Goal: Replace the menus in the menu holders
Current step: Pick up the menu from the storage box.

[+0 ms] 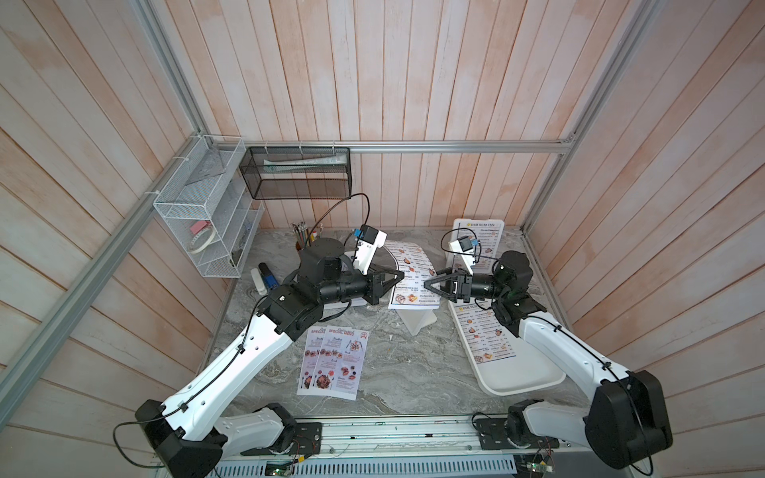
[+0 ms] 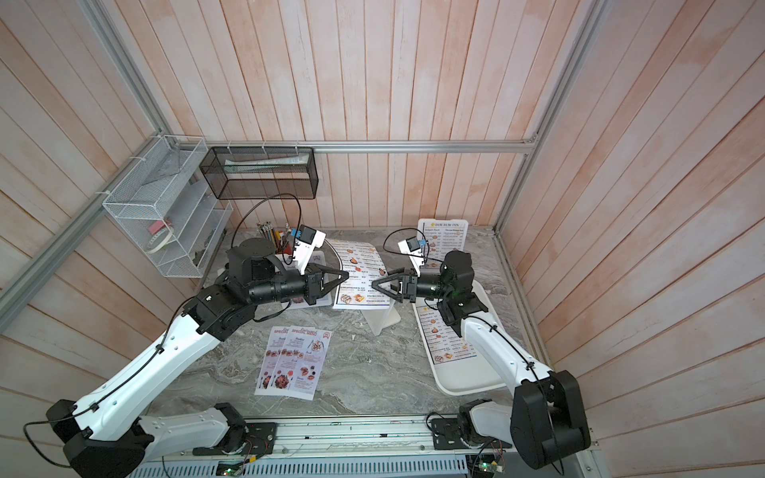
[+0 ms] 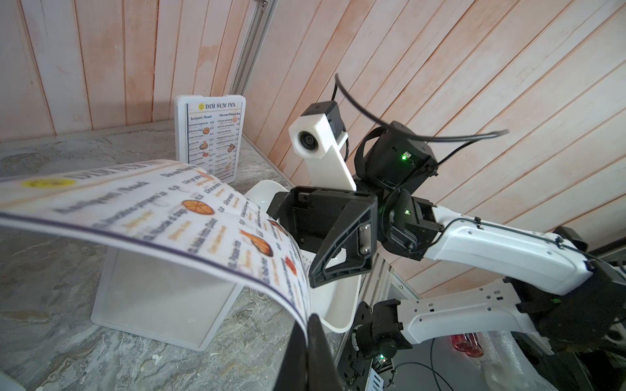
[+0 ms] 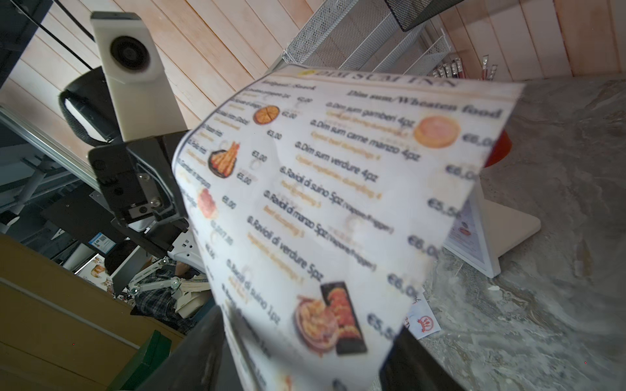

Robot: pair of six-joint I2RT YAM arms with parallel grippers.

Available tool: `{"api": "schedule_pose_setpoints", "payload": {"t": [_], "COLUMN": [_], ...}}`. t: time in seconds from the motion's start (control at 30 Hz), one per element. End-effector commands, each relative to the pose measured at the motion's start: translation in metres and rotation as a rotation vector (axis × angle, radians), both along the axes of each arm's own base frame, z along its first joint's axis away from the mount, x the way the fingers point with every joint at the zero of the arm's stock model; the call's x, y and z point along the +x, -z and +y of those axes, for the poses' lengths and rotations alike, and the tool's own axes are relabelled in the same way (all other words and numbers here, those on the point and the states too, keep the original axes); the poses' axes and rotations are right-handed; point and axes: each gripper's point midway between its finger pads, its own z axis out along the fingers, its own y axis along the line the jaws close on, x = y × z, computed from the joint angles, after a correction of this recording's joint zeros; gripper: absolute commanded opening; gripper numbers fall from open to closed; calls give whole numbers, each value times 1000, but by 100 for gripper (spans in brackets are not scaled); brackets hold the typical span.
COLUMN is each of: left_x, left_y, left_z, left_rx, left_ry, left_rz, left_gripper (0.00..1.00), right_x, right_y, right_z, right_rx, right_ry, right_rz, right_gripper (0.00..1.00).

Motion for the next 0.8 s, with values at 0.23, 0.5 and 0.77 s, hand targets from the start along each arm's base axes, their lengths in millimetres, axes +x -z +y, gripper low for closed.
{"api": "schedule_pose_setpoints", "payload": {"t": [0.23,0.5,0.77], "left_x": [-12,-16,-13], "left_y": [-2,8,28], "left_z": [8,11,13], "left_rx": [-45,-49,-24], "left_ry": [7,6,-23], "left_rz": [2,28,72], "left_gripper": [5,5,5], "right_x": [-16,-15,-14], "right_y": [-19,-29,-38], "right_z": [-2,-8,-12], "right_rx": [59,83,92], "right_ry": [-52,-31,-26], "right_rz": [-69,-103,-138], "right_gripper": [70,70,68]}}
